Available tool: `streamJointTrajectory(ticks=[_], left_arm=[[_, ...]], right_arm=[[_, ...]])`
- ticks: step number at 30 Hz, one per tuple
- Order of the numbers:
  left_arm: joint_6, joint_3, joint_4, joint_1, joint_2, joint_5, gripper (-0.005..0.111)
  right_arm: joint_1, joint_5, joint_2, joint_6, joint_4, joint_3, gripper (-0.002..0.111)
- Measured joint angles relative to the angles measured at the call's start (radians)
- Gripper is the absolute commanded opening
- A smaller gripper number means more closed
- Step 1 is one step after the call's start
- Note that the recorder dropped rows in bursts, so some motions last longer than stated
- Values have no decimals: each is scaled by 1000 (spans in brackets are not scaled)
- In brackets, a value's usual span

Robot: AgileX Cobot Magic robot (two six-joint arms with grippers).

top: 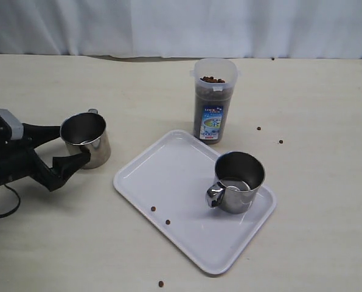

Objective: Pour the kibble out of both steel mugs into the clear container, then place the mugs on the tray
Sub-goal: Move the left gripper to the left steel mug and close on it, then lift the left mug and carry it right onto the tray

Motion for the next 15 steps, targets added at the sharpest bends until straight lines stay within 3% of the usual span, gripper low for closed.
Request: streamJointTrajectory(ticks=[8, 15], left_arm=[[8, -48, -32, -78, 6, 0, 78], [6, -109, -44, -108, 34, 19, 78]], right_arm=[[0, 0, 0, 0, 0, 0, 5], [0, 0, 0, 0, 0, 0, 5]])
